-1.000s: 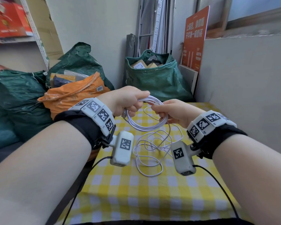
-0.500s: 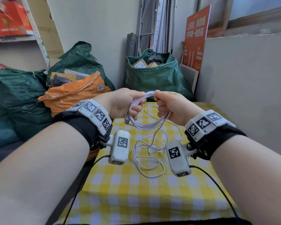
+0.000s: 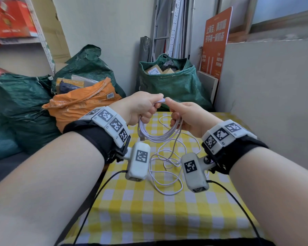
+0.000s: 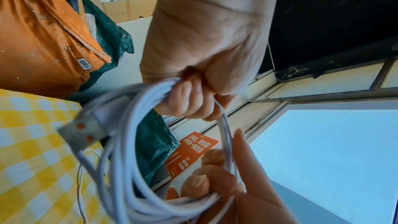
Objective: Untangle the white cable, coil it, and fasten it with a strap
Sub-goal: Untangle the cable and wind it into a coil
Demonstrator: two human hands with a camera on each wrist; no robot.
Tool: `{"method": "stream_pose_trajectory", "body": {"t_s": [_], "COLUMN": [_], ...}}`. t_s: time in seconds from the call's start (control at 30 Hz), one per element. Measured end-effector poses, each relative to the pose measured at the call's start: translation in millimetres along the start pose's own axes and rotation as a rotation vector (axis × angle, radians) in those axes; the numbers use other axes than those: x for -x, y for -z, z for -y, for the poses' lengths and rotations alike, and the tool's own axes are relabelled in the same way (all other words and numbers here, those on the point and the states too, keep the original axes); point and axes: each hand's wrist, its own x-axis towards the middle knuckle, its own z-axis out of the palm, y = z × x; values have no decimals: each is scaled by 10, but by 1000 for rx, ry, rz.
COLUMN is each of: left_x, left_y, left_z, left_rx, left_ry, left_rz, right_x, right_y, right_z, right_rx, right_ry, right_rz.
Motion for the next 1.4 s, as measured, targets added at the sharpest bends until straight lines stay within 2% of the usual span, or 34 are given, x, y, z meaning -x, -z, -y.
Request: {"method": "stream_pose_trajectory", "body": {"t_s": [0.13,0.23,0.37,0.5,0.57,0.77,1.0,1.13,1.27,1.4], "left_x": [-18,-10,30,57,61,27,-14,-15,34,76], "left_y": [34,60,117,74,46,-5,30,57,94,51], "left_z": [45,71,50,6,-5,35,17,44,40,-40], "left_rx": [184,246,222,114,71,201,428,422,344,202], "left_ry": [-51,-16,53,87,98,7,-59,-13,32,62], "left_rz": [-14,27,122,162,162,93,4,62,129,123], "right_x": [0,12,15,31,43,70,43,42,54,51], "right_y": [37,-22,-85,-157,-175,-123,7,-16,-38,-108], "right_z": [20,67,97,134,164,185,120,147,152,152], "right_rx": [-147,-215,-64,190,235,36,-154,-179,-38,130], "right_ry": [-40,-8,78,120,126,111,-74,-33,45,100], "right_rz": [92,57,8,11,7,-15,31,-3,-47,-61]}}
